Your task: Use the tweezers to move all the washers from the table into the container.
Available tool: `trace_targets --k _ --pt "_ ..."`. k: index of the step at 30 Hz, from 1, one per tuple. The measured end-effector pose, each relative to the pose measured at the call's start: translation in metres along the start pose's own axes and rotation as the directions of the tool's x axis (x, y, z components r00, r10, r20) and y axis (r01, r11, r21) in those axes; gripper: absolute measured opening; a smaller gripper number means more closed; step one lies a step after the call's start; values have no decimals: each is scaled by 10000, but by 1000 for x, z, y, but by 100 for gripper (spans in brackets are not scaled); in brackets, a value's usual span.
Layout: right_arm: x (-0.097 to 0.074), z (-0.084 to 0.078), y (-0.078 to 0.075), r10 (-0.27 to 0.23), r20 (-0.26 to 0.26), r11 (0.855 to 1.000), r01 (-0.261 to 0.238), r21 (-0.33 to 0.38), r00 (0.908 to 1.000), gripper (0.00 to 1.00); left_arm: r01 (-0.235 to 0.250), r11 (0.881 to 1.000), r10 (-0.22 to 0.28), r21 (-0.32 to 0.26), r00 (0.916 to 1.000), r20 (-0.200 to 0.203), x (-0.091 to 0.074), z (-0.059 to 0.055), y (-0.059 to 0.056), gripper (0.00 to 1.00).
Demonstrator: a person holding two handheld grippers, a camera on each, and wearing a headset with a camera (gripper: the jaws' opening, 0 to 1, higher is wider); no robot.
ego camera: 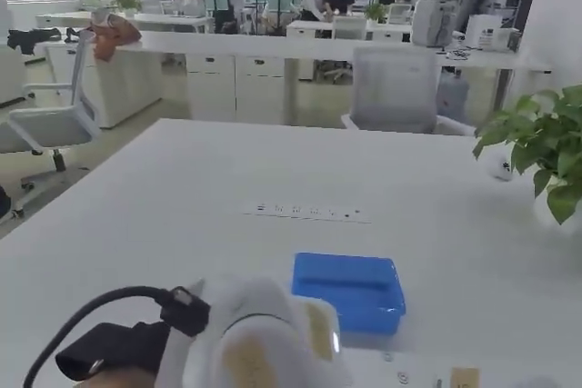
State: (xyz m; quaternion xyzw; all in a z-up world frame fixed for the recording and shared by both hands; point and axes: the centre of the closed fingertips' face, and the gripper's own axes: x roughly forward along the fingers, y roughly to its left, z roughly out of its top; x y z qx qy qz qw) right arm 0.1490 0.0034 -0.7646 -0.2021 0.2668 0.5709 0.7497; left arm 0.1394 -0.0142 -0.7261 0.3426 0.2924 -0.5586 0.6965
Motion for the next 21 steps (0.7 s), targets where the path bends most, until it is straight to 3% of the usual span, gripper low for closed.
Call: trace_targets --k 3,10,17,19,21 --pt "-2 3 6 224 -38 9995 -225 -239 9997 9 -66 9992 63 404 10000 76 -4 5 -5 0" --pt "-1 4 12 377 -255 9960 -396 -804 9990 5 -60 9978 54 667 9999 99 -10 11 -9 0" --pt "1 7 14 607 -176 9949 -619 -792 9980 4 -426 9985 413 346 9985 367 -15 13 -7 0" --pt "4 5 13 578 -232 9941 -597 -911 9981 3 -872 9961 860 146 9940 675 -13 10 -1 0" --pt "6 3 12 622 -295 9938 -647 -904 9976 3 -1061 9922 1134 -653 9863 1198 -12 8 0 0"
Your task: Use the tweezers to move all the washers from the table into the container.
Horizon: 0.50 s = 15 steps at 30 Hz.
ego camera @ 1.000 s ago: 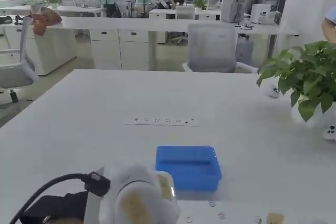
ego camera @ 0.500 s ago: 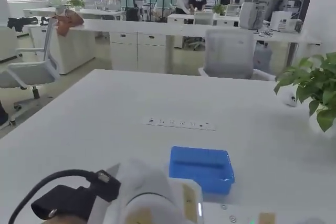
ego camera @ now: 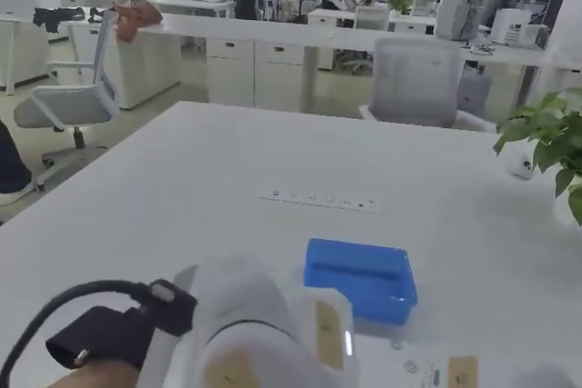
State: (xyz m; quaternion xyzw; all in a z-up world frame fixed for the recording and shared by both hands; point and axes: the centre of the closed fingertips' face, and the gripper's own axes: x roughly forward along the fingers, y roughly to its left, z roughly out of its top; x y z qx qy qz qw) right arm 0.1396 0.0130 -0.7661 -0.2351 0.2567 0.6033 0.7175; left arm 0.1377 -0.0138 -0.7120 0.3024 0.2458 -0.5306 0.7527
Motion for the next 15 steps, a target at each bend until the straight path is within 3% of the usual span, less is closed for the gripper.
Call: trace_targets --k 2,4,6,7,9,11,15 --pt "0 0 -1 109 -32 9997 -108 204 9999 3 -601 9960 638 -654 9963 569 -1 -1 8 0" --pt "-2 0 -3 136 75 9997 -137 193 9999 2 -989 9877 1129 -1214 9870 1148 -2 0 13 2" --pt "-2 0 -6 193 74 9995 -195 252 9998 2 -1272 9668 1574 -2217 9797 1241 -4 -4 18 5" --pt "-2 0 -8 177 99 9995 -179 248 9998 2 -1319 9610 1673 -2430 9772 1311 -5 -4 19 10" --pt "-2 2 -14 133 200 9993 -140 360 9997 2 -1534 9141 2350 -3754 9548 1821 -10 -5 28 19" --pt "-3 5 -22 12 396 9982 -36 598 9992 2 -1727 8765 2900 -4494 9344 2067 -15 -9 37 25" --pt "-5 13 -44 -439 895 9934 339 1097 9950 2 -2464 7892 4041 -5625 8981 1734 -25 -34 54 39"
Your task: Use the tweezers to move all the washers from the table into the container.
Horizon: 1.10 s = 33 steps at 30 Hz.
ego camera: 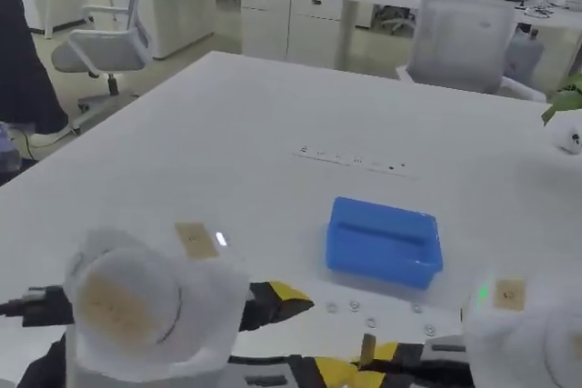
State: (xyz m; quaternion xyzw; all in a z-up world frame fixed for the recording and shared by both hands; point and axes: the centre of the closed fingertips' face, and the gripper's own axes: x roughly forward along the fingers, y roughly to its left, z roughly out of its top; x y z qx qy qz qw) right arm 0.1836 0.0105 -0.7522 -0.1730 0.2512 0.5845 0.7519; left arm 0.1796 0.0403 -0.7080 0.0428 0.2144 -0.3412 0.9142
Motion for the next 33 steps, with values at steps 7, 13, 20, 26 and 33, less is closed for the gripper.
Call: trace_targets --k 7,13,20,26,33 --pt "4 23 -51 -903 1108 9908 780 1110 9897 2 -1444 9836 1495 -1085 9879 406 3 -24 25 82" --pt "11 31 -87 -1537 1454 9829 1361 1241 9774 2 -2503 9552 2546 -1576 9670 72 11 -40 39 99" --pt "29 23 -110 -1963 1568 9705 1689 1723 9679 3 -3930 9189 3943 -337 9172 565 9 -33 58 99" --pt "50 14 -121 -1930 1525 9660 1604 2029 9693 2 -4132 9097 4146 -408 9094 338 13 -38 65 99" --pt "68 9 -137 -2020 1618 9582 1607 2369 9659 2 -4207 9055 4212 -554 9070 -34 14 -47 69 99"
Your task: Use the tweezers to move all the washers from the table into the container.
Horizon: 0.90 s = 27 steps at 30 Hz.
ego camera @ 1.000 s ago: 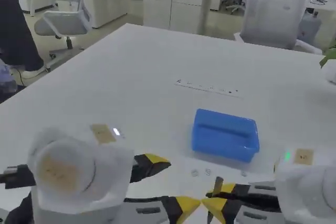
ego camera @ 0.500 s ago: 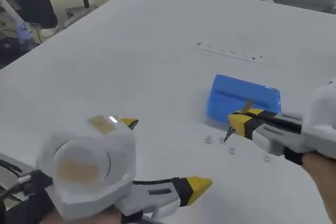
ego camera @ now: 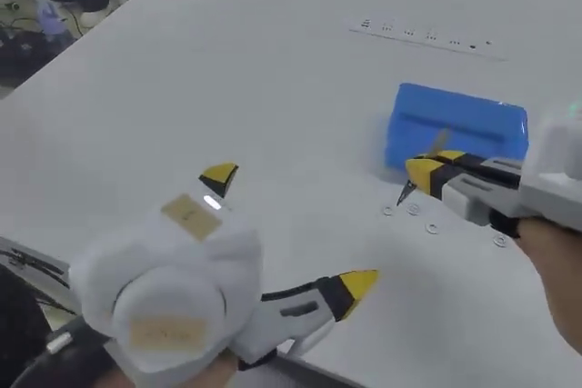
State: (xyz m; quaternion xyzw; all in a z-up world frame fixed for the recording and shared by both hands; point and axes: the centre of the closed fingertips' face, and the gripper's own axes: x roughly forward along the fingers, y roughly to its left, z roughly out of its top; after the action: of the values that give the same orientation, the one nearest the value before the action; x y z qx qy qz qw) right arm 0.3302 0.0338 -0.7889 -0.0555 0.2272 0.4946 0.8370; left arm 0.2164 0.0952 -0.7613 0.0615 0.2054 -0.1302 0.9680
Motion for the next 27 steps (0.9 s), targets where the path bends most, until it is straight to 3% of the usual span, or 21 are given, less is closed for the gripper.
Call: trace_targets --k 4,11,17,27 --pt "9 -6 -6 -65 -9 9997 66 215 10000 2 -147 9994 154 319 9996 -215 1 -4 1 99" --pt "15 -15 -11 -223 -61 9991 225 353 9997 2 -462 9983 474 342 9982 -367 1 -7 8 99" --pt "15 -16 -11 -244 -33 9987 245 458 9997 3 -415 9968 450 680 9977 -503 2 -9 6 99" --pt "17 -18 -9 -251 -6 9979 251 592 9997 3 -379 9963 432 765 9968 -680 3 -12 6 99"
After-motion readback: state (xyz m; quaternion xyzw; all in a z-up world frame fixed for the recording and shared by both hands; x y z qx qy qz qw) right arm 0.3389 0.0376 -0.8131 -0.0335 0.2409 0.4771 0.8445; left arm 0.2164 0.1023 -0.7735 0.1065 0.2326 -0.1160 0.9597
